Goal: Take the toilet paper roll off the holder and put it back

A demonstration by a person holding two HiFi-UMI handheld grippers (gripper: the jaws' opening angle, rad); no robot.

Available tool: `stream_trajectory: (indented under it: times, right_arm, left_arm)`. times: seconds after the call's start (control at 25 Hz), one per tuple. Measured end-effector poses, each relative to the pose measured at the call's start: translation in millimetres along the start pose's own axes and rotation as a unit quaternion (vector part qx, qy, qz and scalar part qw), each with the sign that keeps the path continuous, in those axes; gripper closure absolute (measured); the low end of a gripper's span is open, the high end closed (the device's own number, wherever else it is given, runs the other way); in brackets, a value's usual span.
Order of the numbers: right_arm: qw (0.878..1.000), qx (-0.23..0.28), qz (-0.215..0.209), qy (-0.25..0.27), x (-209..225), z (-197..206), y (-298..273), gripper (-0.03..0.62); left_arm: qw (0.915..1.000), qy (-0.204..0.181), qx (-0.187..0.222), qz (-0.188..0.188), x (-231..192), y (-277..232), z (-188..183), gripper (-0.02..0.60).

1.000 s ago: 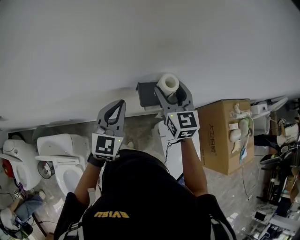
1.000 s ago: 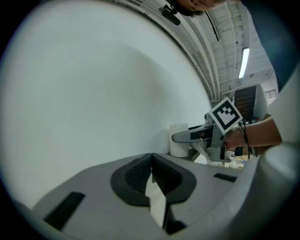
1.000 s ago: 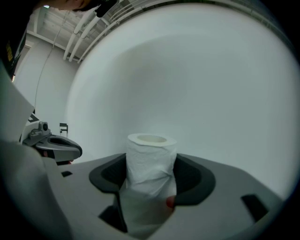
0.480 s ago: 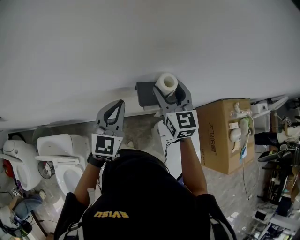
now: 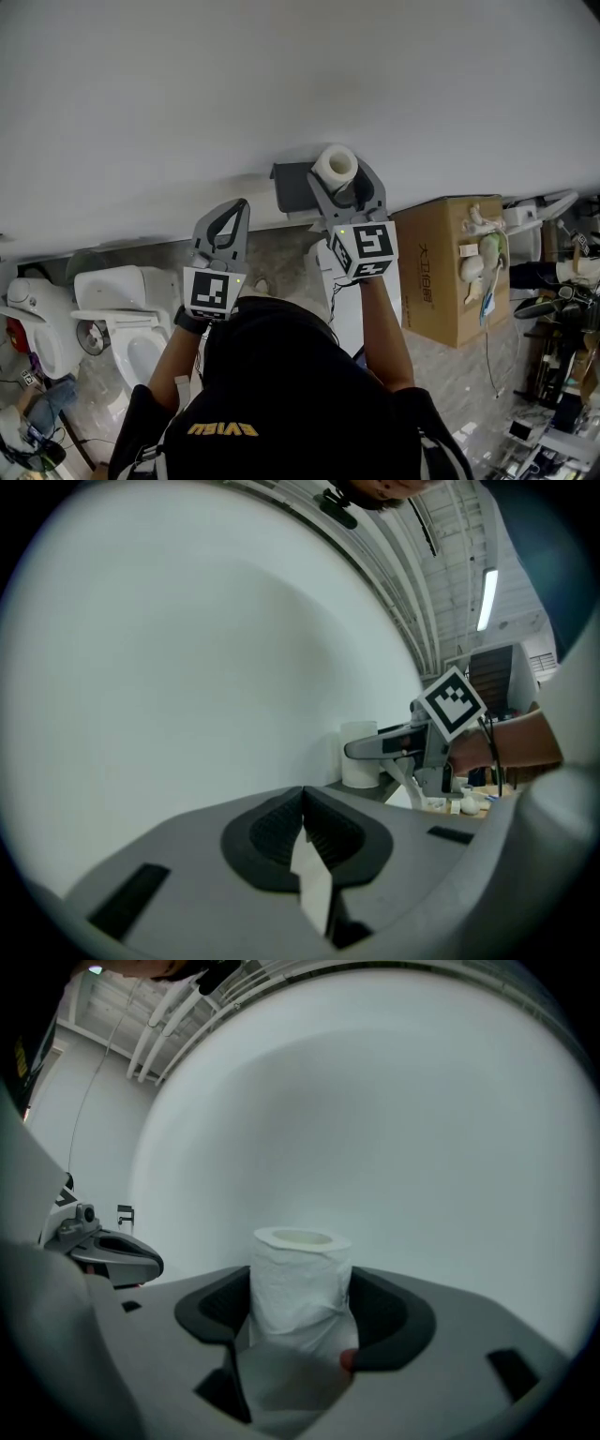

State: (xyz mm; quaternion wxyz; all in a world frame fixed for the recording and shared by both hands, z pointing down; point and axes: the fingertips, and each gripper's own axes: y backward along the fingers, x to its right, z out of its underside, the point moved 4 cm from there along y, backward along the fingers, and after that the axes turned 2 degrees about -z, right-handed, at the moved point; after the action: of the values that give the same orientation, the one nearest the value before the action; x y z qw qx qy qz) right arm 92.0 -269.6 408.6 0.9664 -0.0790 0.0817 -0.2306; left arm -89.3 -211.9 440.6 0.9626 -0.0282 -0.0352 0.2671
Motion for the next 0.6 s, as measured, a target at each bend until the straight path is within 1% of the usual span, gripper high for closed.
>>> stream_trajectory:
  times: [0.12,0.6]
  right_arm:
    - [1.000,-0.001,0.004,-0.003,1.0,-0.6,0.3,0.254]
    - [1.000,-0.005,0.005,-0.008,5.0,2.9,-1.3,0.258]
  left_arm:
    - [1.0000,-0.001,-0.008,0.003,0.4,0.8,1.6,0.571]
    - [0.9999,0.003,-0.009,0.006,1.2,-5.4,4.7,0.571]
